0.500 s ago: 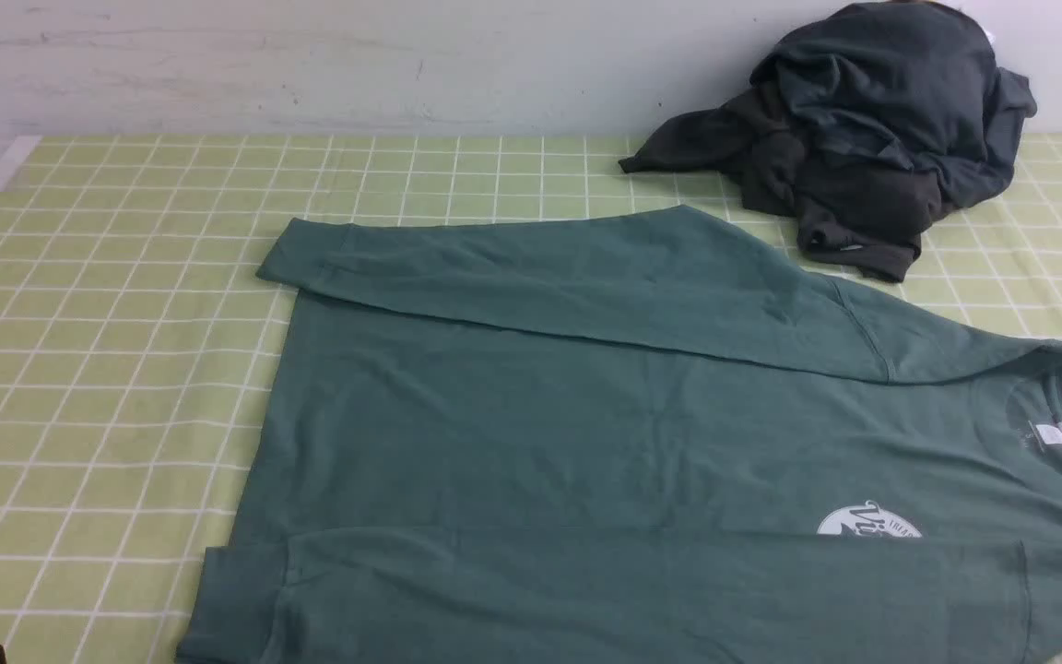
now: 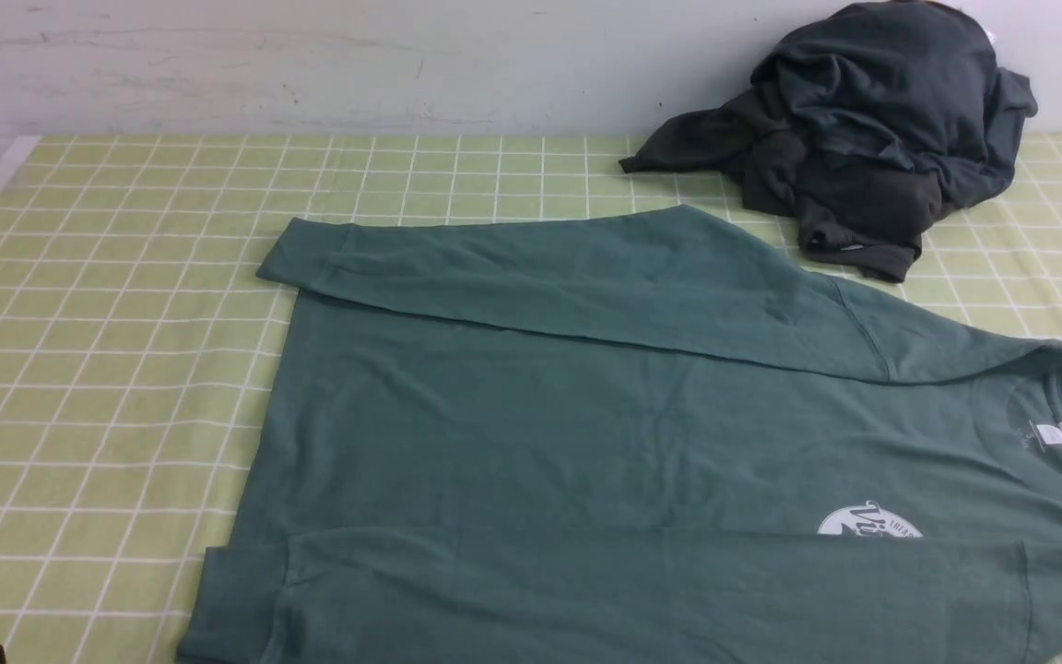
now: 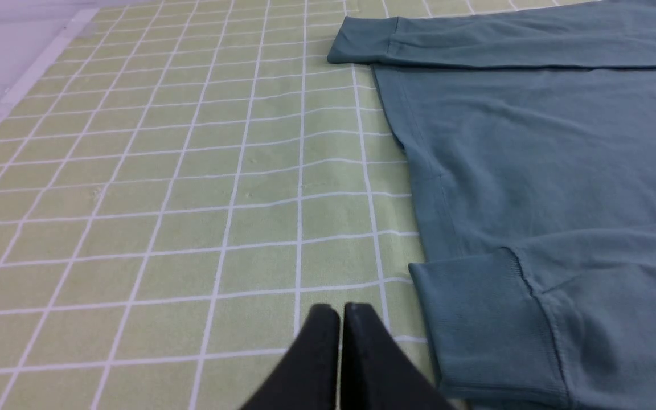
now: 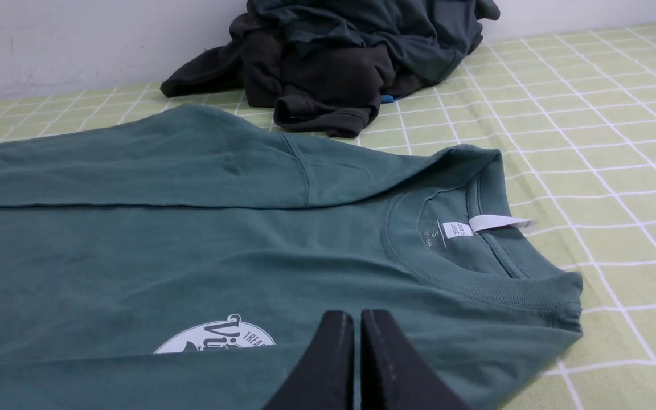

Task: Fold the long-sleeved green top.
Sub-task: Use the left arm to clamp the cuff closest to it

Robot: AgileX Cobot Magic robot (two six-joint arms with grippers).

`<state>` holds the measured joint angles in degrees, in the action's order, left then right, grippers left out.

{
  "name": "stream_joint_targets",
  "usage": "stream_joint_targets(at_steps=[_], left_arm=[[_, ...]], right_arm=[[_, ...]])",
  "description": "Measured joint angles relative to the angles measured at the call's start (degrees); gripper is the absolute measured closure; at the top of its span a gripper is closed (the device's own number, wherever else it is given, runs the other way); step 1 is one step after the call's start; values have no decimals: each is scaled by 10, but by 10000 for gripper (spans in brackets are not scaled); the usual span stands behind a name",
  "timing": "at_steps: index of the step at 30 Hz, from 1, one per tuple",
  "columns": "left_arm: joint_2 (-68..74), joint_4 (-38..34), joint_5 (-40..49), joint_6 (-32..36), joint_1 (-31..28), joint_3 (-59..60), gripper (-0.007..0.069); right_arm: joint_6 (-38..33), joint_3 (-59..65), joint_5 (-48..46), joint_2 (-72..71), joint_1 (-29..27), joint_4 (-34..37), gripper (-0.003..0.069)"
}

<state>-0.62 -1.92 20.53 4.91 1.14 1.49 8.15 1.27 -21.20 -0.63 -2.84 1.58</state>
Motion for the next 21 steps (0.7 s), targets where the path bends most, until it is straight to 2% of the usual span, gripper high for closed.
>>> stream_joint_targets(at_steps=[14,21], left_arm=[[0,0,-5,0,0,0,627],[0,3,-74,0,0,2,627]], right_arm=[[0,0,0,0,0,0,645],[-2,0,0,0,0,0,645]])
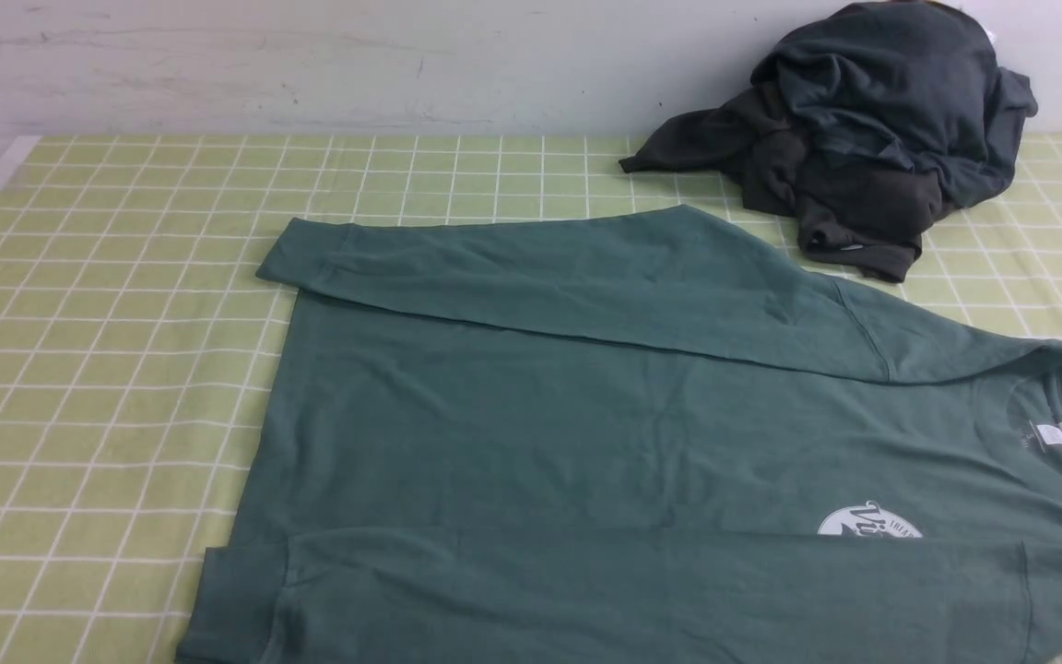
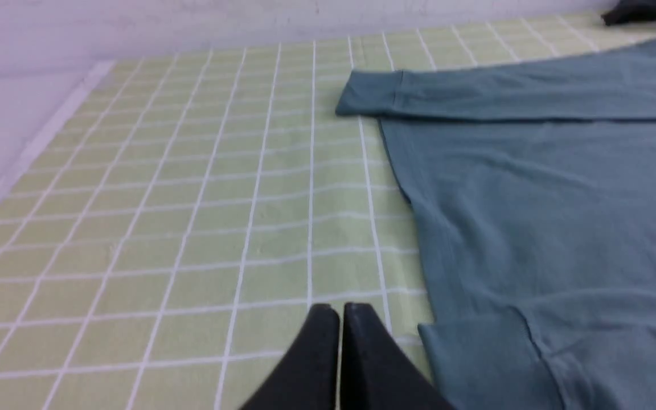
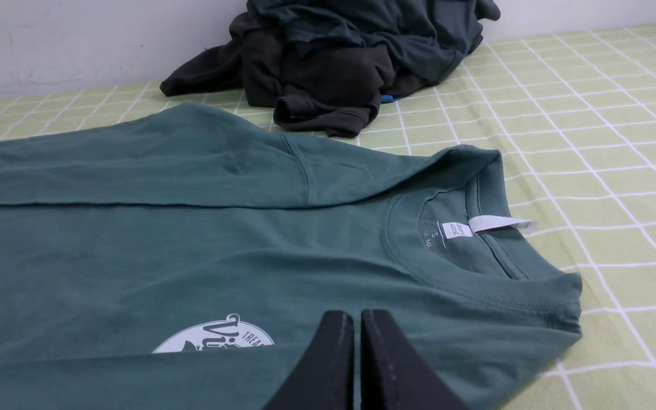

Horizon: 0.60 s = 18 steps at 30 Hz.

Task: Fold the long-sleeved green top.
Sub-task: Use the left arm to clamp the cuff closest to it

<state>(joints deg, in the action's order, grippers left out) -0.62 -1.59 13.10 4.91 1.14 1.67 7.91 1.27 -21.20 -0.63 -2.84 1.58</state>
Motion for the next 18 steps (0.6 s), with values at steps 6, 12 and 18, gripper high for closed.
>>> stream_joint_targets(at_steps=[6,12,18], left_arm=[[0,1,-71,0,0,0,627],[0,1,-161,-3,0,0,627],[0,-12,-349,-112,0,0,627]], right_arm=[[-1,3,55,0,0,-2,645],[-1,3,279,0,0,-2,645],[81,3,519,0,0,-2,645]])
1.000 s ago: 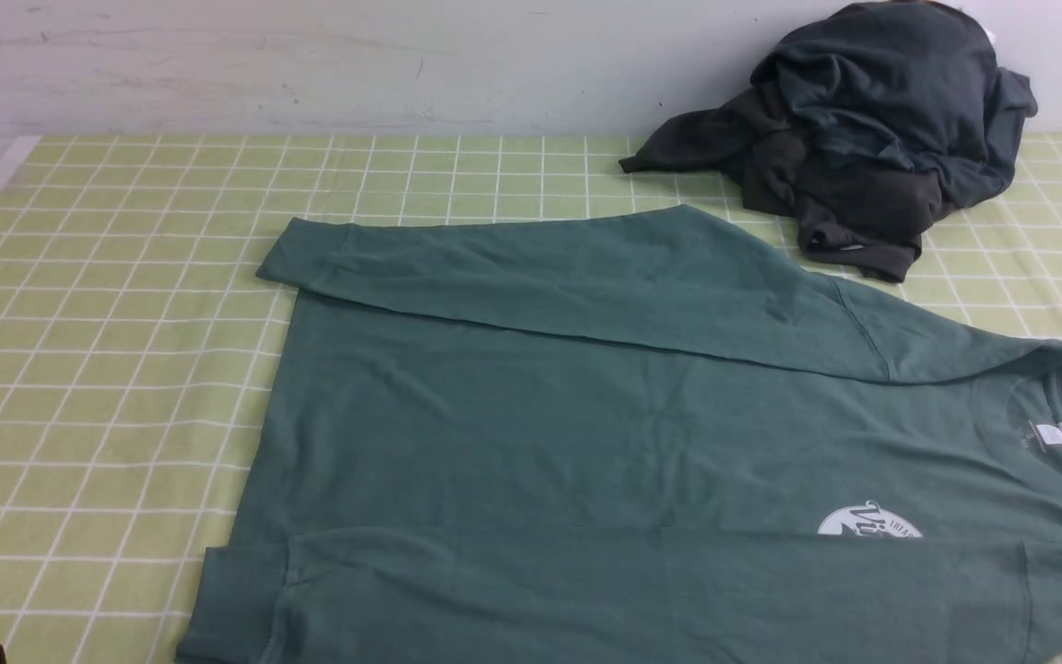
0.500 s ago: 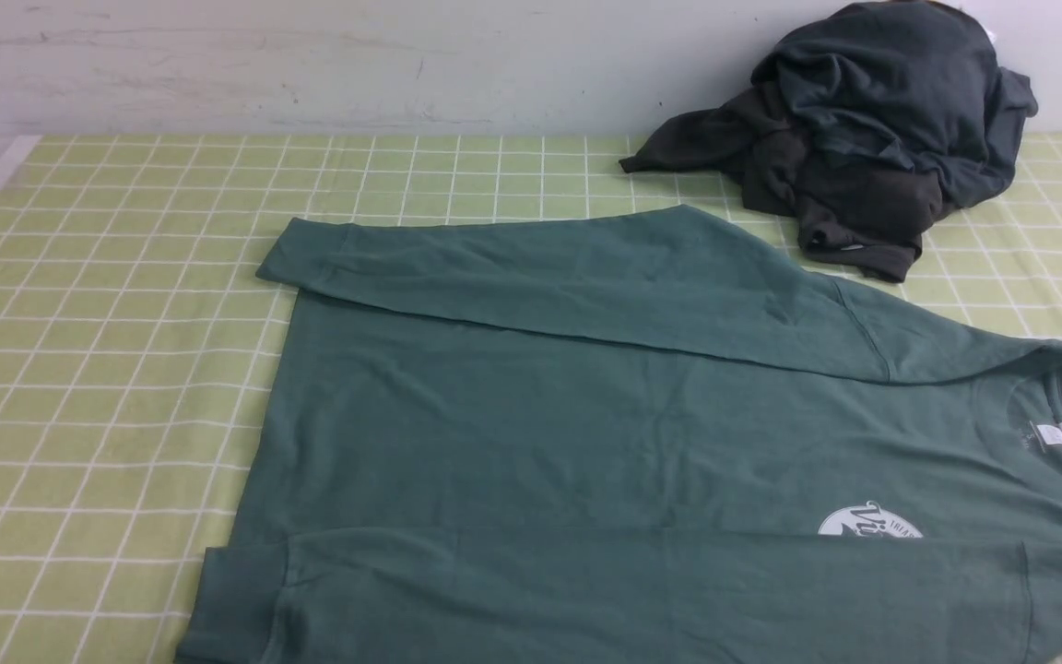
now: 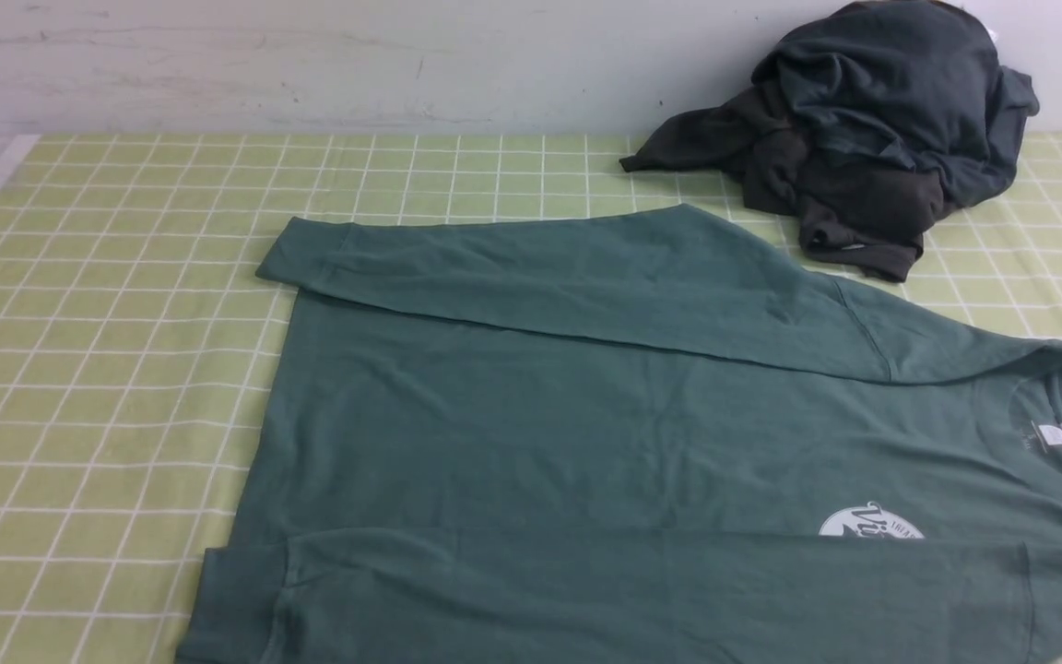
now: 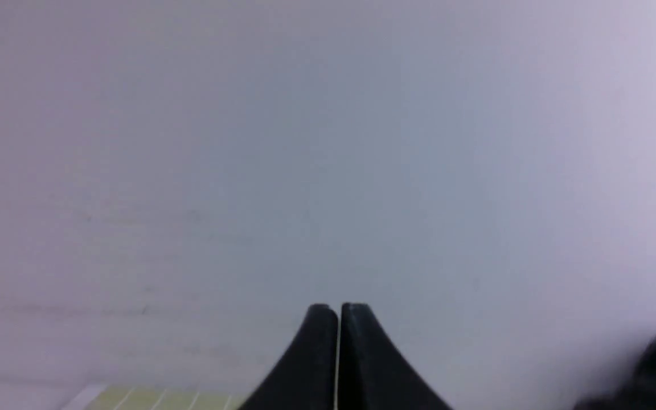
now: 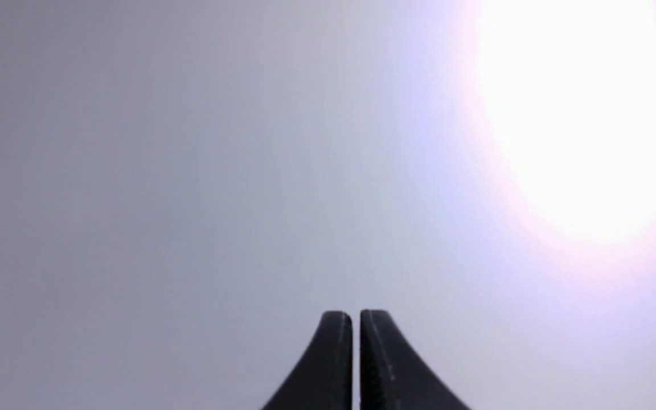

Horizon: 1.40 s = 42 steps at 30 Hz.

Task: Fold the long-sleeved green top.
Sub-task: Use the left arm to clamp the cuff closest to it

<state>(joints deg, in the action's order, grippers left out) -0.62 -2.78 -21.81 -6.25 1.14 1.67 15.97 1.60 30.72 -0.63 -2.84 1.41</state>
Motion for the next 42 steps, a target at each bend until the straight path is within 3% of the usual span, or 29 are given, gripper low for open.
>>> stream_joint_targets(at_steps=[3,7,11,16,17,18,19,20,22,25,26,33,42], left_arm=[[0,21,-23,-58,0,-19,627],[47,90,74,-109,0,-147,627],[199,156,218,-129,0,-307,627],[340,165,349,-133,16,-380,627],[385,159,409,-130,34,-399,627],[398,156,427,-128,36,-401,627],[449,146,493,-109,59,-416,627],[462,143,507,-102,62,-418,627],[544,111,587,-51,91,-429,620],[610,58,612,0,100,-431,585],[656,16,618,38,103,-432,538],[818,-56,609,107,92,-469,289],[941,-73,597,107,52,-515,241]], right_arm=[[23,0,42,0,0,0,645],[33,-55,-39,2,0,-20,659],[33,-214,-228,82,0,-107,664],[33,-317,-389,195,1,-168,665],[33,-344,-462,241,3,-174,665],[31,-347,-472,246,5,-174,665],[17,-370,-558,295,13,-169,665],[14,-372,-568,300,16,-167,665],[-51,-391,-697,371,41,-121,665],[-109,-391,-781,426,69,-68,665],[-145,-391,-825,460,90,-24,665],[-262,-391,-827,574,141,85,665],[-290,-393,-762,584,155,106,665]])
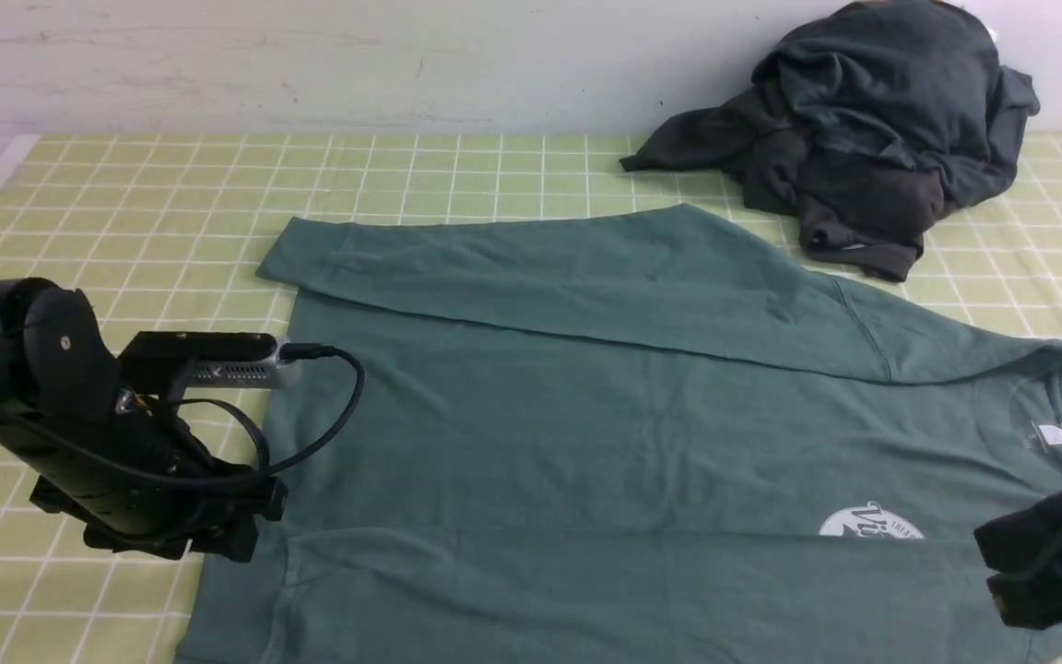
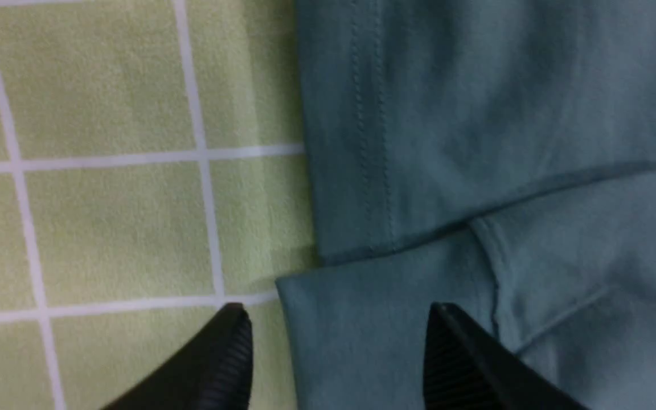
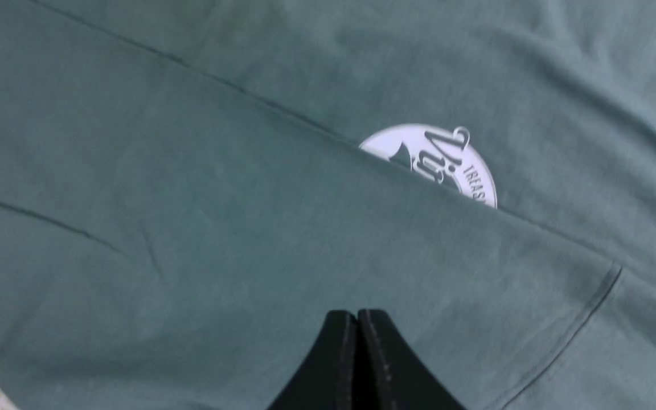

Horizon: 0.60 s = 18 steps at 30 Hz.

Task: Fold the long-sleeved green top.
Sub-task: Use the left arm to clamp the cuff closest to it, then use the left arm to drag and place the cuff at the centered position on the left edge of the fabric

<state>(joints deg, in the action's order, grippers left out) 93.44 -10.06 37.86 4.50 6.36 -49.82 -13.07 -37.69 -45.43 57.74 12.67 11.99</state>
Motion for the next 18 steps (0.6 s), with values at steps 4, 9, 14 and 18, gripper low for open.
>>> stream_joint_targets(at_steps=[4,9,14,18], left_arm=[[37,-12,-23,0,-1,-1,311],[44,-28,-25,0,-1,-5,500],[35,-29,8,5,3,-26,591],[-2,-27,34,24,22,-64,591]], right_arm=[[-1,0,11,0,2,0,665],[-1,0,15,0,2,2,665],[-2,0,16,0,2,2,665],[-2,0,21,0,2,2,665]])
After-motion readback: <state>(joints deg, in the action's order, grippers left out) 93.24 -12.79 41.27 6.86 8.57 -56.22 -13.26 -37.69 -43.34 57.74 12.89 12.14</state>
